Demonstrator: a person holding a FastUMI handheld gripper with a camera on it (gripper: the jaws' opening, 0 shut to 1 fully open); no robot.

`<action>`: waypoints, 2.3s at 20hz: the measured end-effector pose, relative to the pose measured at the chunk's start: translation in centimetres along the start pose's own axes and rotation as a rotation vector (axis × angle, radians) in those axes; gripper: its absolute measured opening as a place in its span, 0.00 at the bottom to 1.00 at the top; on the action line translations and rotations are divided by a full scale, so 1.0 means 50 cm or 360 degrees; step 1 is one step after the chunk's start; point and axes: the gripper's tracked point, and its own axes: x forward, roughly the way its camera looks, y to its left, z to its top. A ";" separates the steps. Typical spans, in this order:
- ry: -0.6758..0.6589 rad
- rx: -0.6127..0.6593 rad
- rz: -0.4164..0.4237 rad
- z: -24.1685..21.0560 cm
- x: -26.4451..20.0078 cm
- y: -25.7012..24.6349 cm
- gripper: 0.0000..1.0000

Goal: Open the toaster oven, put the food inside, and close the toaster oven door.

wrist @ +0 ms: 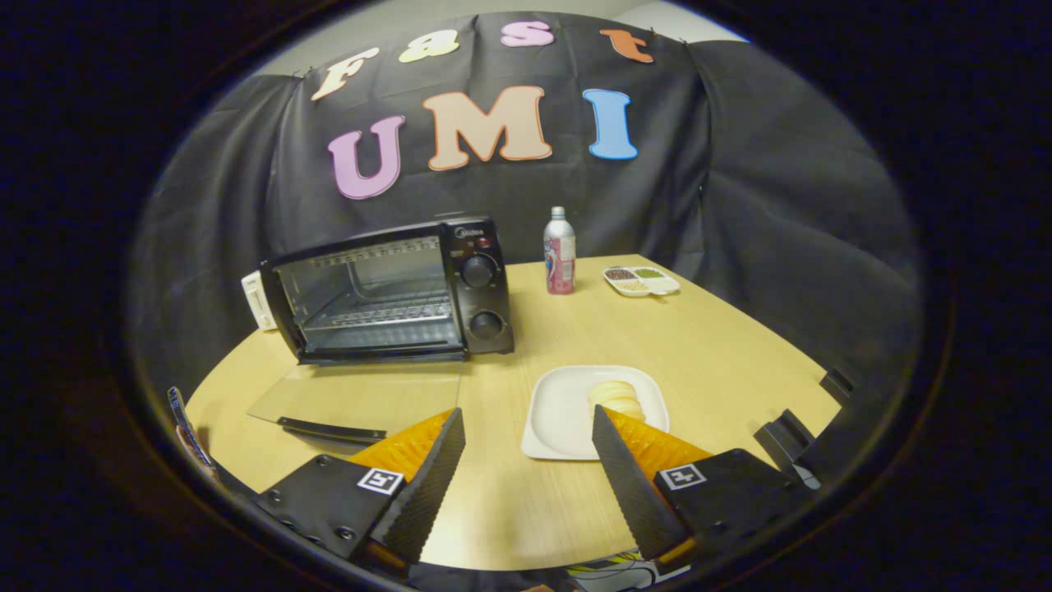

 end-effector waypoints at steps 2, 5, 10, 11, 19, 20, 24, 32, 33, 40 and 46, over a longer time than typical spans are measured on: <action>0.0044 0.0012 -0.0044 -0.023 0.029 -0.024 0.97; 0.0088 -0.0001 -0.0125 -0.048 0.063 -0.062 0.97; 0.0050 -0.0021 -0.0171 -0.034 0.081 -0.096 0.95; 0.0046 -0.0014 -0.0165 -0.033 0.082 -0.099 0.95; 0.0076 -0.0014 -0.0236 -0.035 0.123 -0.156 0.95; 0.0085 -0.0016 -0.0230 -0.042 0.133 -0.158 0.95; 0.0093 -0.0093 -0.0161 -0.064 0.144 -0.137 0.96; 0.0163 0.0017 -0.0129 -0.072 0.146 -0.121 0.51; 0.0169 0.0014 -0.0137 -0.074 0.144 -0.118 0.48; 0.0060 0.0025 -0.0112 -0.035 0.087 -0.076 0.42; -0.0031 0.0168 0.0097 0.004 0.034 0.041 0.42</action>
